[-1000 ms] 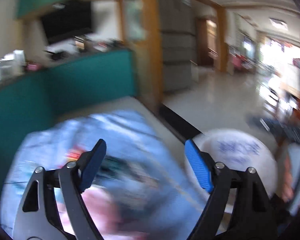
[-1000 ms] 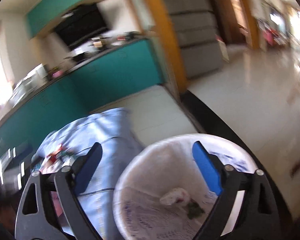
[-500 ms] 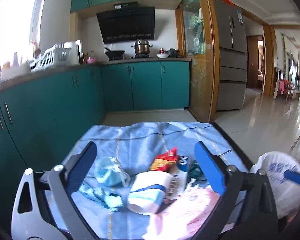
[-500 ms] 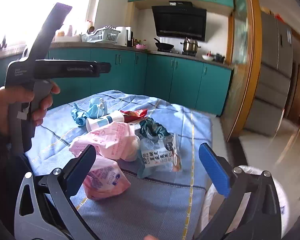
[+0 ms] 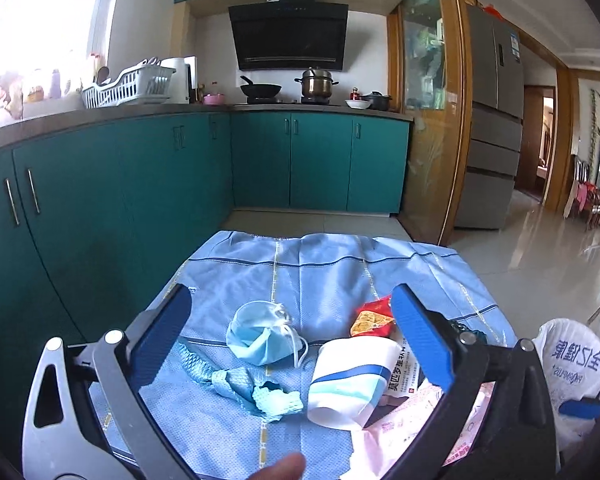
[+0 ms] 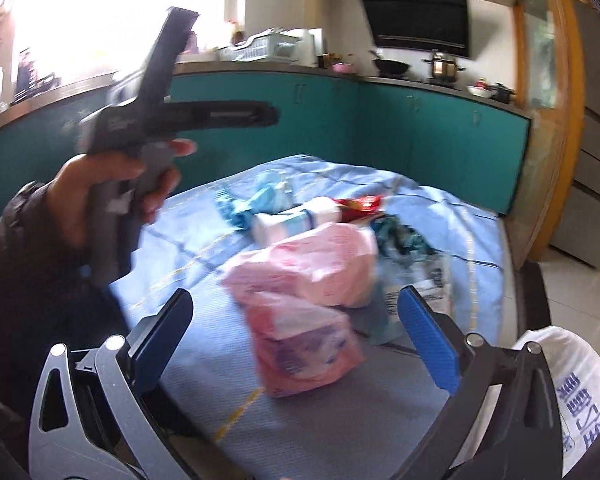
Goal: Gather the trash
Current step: 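Grasp the pink printed wrapper bag with the right tool, then lift the pink wrapper bag with the right tool while the left tool grasps the large pink bag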
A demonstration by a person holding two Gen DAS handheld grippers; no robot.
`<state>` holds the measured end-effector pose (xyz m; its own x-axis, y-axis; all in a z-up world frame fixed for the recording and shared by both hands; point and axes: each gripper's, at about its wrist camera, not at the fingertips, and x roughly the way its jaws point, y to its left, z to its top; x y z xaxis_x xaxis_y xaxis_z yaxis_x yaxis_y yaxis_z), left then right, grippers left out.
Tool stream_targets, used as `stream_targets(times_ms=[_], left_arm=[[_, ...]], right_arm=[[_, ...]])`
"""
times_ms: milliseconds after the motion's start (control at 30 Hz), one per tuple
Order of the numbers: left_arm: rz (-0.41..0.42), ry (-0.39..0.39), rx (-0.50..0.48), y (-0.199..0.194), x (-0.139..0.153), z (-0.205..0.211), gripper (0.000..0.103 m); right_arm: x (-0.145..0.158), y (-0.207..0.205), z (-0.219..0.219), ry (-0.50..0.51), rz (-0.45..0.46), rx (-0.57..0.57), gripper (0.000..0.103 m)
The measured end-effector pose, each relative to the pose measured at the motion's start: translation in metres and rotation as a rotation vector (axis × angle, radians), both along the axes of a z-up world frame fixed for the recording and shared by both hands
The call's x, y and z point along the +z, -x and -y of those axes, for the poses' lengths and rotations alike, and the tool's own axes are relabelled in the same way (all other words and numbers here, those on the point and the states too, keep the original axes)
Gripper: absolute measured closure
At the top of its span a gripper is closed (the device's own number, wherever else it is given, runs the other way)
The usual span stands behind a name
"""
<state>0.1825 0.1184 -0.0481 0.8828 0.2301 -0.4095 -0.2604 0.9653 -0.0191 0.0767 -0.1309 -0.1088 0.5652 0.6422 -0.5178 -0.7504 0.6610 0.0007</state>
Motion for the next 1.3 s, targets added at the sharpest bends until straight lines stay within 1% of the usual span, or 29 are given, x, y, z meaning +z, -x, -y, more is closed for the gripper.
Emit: stream_targets(times_ms=[67, 100, 167, 233, 267, 333, 367, 400, 467, 567, 667, 767, 867, 967, 1067, 1167, 1300], left_arm=[[-0.012, 0.023, -0.006, 0.0, -0.002, -0.004, 0.004], [-0.023, 0.046, -0.022, 0.0, -0.002, -0.008, 0.004], [-0.038, 0.072, -0.038, -0.001, -0.004, -0.01, 0.004], [-0.051, 0.104, -0.06, -0.002, -0.006, -0.013, 0.004], [-0.058, 0.122, -0.077, -0.002, -0.007, -0.014, 0.004], [-0.063, 0.15, -0.103, -0.002, -0.01, -0.014, 0.004], [-0.064, 0.158, -0.12, -0.003, -0.01, -0.012, 0.004], [-0.065, 0.158, -0.132, -0.003, -0.01, -0.01, 0.004], [-0.07, 0.136, -0.151, -0.003, -0.01, -0.002, 0.004], [-0.078, 0.085, -0.188, -0.004, -0.012, 0.012, 0.004], [-0.098, 0.056, -0.244, -0.006, -0.016, 0.025, 0.003], [-0.117, 0.031, -0.259, -0.009, -0.018, 0.032, 0.003], [-0.129, 0.018, -0.276, -0.008, -0.021, 0.035, 0.003], [-0.138, 0.002, -0.285, -0.007, -0.023, 0.036, 0.004], [-0.146, -0.011, -0.275, -0.005, -0.025, 0.037, 0.003], [-0.153, -0.029, -0.27, 0.0, -0.029, 0.04, 0.004], [-0.158, -0.074, -0.275, 0.009, -0.036, 0.051, 0.003]], right_arm=[[-0.003, 0.004, -0.005, 0.022, -0.005, 0.012, 0.003], [-0.007, 0.004, -0.01, 0.043, -0.014, 0.011, 0.003], [-0.017, 0.002, -0.018, 0.088, -0.028, -0.007, 0.004], [-0.024, -0.004, -0.021, 0.106, -0.056, -0.022, 0.013], [-0.027, -0.008, -0.022, 0.111, -0.075, -0.031, 0.015], [-0.035, -0.016, -0.023, 0.123, -0.106, -0.062, 0.03], [-0.037, -0.019, -0.023, 0.125, -0.11, -0.071, 0.031], [-0.037, -0.021, -0.022, 0.111, -0.119, -0.07, 0.036], [-0.036, -0.023, -0.021, 0.094, -0.133, -0.065, 0.04], [-0.035, -0.024, -0.019, 0.086, -0.142, -0.053, 0.044], [-0.033, -0.025, -0.012, 0.072, -0.151, -0.052, 0.045], [-0.03, -0.026, -0.006, 0.052, -0.163, -0.05, 0.045], [-0.025, -0.027, 0.001, 0.05, -0.155, -0.059, 0.045], [-0.017, -0.029, 0.014, 0.028, -0.141, -0.083, 0.045], [-0.011, -0.032, 0.033, -0.001, -0.134, -0.136, 0.045], [-0.01, -0.037, 0.048, -0.02, -0.14, -0.183, 0.045], [-0.01, -0.042, 0.055, -0.022, -0.146, -0.227, 0.045]])
